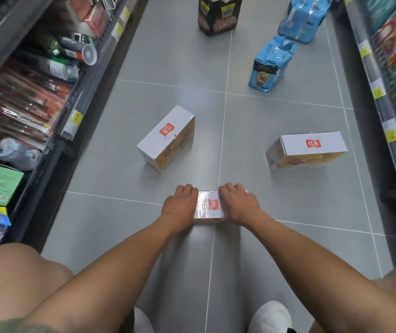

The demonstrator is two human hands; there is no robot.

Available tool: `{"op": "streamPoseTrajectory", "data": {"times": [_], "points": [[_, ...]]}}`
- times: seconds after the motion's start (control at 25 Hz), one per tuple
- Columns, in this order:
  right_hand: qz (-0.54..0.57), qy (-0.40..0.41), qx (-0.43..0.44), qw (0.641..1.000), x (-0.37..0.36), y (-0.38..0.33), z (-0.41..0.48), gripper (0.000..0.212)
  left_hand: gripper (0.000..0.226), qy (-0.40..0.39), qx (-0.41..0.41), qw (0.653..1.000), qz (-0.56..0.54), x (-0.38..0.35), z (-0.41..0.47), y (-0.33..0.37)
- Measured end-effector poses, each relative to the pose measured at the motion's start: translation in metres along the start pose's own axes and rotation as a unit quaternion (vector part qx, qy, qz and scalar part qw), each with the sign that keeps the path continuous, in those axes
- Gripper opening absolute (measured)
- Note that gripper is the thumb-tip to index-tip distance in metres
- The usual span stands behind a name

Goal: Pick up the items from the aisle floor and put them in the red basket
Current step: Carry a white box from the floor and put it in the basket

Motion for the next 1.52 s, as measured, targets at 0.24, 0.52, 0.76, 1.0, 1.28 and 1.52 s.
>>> {"op": "streamPoseTrajectory", "data": {"times": [0.24,0.52,0.76,1.0,1.28,1.52], "points": [[0.013,0.007,0.009,1.0,0.059,-0.009,-0.037,0.082,0.071,-0.004,-0.001,1.0,0.01,0.062,-0.025,0.004],[0.03,0.009,0.016,0.999,0.214,-0.044,-0.138,0.09,0.076,-0.004,-0.007,0.999,0.041,0.233,-0.117,0.018],[0.048,0.026,0.016,0.998,0.387,-0.079,-0.248,0.086,0.065,-0.003,-0.006,0.999,0.053,0.418,-0.214,0.038],[0.036,0.049,0.011,0.998,0.5,-0.08,-0.33,0.084,0.064,0.001,-0.014,0.998,0.064,0.548,-0.276,0.076],[0.068,0.085,-0.059,0.992,0.549,-0.016,-0.439,0.084,0.061,0.021,-0.11,0.988,0.104,0.631,-0.305,0.183],[0.112,0.11,-0.147,0.977,0.555,0.063,-0.539,0.089,0.072,0.03,-0.254,0.957,0.137,0.659,-0.304,0.299]]}}
Point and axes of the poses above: each hand's wrist, its own z-axis towards the middle knuckle, its own x-axis out of the back of the hand, y = z × x, the point moved 5 cm from there along z, towards the middle knuckle, and after that the axes turned 10 degrees about x, right-handed, at the moved point
